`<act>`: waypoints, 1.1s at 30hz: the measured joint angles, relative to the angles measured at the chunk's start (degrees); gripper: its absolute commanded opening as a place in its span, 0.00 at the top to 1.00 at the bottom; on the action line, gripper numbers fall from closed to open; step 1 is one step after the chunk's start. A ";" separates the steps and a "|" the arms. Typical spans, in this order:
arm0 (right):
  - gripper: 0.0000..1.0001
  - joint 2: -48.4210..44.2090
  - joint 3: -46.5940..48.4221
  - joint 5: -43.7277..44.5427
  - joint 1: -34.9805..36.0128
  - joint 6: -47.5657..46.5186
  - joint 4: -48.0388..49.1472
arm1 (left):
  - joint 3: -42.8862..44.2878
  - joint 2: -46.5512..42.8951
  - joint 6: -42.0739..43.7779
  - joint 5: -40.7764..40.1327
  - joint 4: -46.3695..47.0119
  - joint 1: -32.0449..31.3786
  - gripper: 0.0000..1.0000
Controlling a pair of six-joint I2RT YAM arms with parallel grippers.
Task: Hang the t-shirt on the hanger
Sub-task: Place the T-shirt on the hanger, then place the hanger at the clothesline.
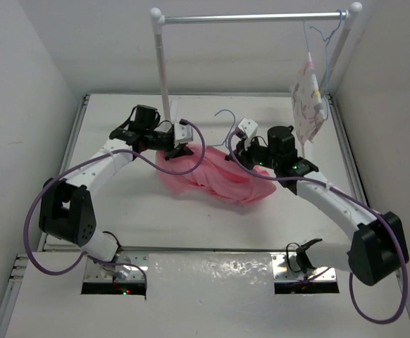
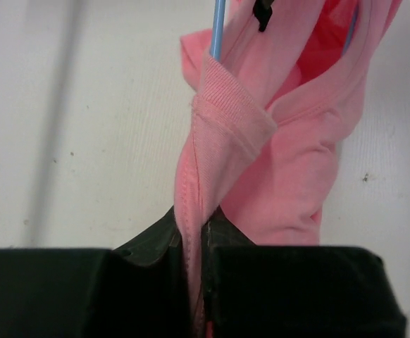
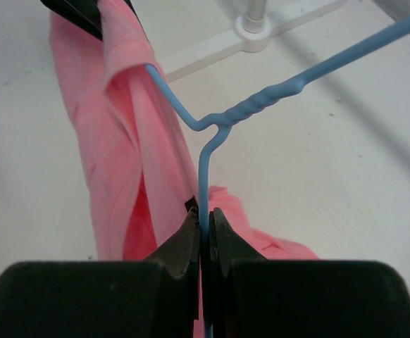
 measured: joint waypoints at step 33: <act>1.00 -10.03 25.68 35.54 -1.46 -2.05 -30.99 | 13.53 -2.54 -14.16 -2.49 -2.73 9.97 0.38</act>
